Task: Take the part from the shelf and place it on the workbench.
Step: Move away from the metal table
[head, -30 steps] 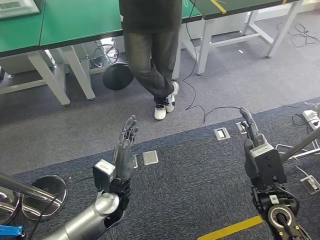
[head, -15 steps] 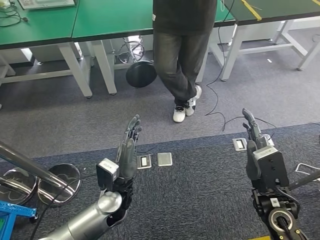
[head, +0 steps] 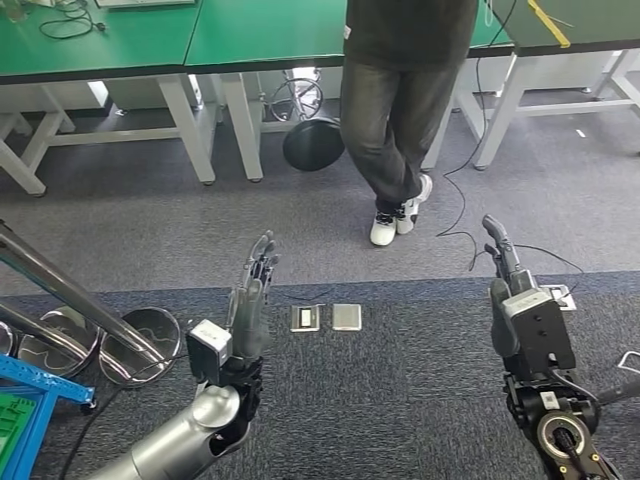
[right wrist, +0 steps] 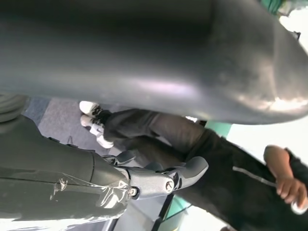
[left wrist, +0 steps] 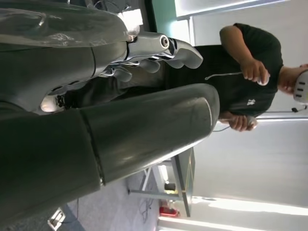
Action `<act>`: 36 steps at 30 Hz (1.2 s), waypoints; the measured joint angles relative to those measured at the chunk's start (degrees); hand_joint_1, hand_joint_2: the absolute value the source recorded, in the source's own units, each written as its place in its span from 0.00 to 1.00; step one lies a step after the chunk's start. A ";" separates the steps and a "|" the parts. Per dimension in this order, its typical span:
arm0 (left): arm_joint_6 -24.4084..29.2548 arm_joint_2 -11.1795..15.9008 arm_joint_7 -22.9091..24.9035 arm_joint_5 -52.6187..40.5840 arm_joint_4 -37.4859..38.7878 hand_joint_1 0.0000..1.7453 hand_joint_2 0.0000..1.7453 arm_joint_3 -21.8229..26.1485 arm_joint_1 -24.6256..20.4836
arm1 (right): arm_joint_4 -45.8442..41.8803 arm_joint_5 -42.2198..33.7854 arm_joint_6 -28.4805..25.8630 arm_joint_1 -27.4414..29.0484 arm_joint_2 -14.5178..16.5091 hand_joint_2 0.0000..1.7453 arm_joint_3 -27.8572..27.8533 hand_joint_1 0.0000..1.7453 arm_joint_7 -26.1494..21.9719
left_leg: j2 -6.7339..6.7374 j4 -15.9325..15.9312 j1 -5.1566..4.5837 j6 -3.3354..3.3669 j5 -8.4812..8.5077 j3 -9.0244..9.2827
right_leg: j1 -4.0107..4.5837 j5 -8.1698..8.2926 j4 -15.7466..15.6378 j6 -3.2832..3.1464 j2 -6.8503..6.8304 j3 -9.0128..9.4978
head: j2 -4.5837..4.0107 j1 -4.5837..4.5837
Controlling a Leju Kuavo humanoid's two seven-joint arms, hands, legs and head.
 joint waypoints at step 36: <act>0.22 -0.05 -0.05 -0.16 0.11 0.00 0.00 0.00 0.28 | 0.45 -0.09 0.29 0.05 0.05 0.00 0.02 0.00 -0.09 | -3.00 -1.71 -0.06 1.70 0.16 0.87 | -0.05 -2.98 3.43 1.14 0.69 -1.20 | -0.01 0.56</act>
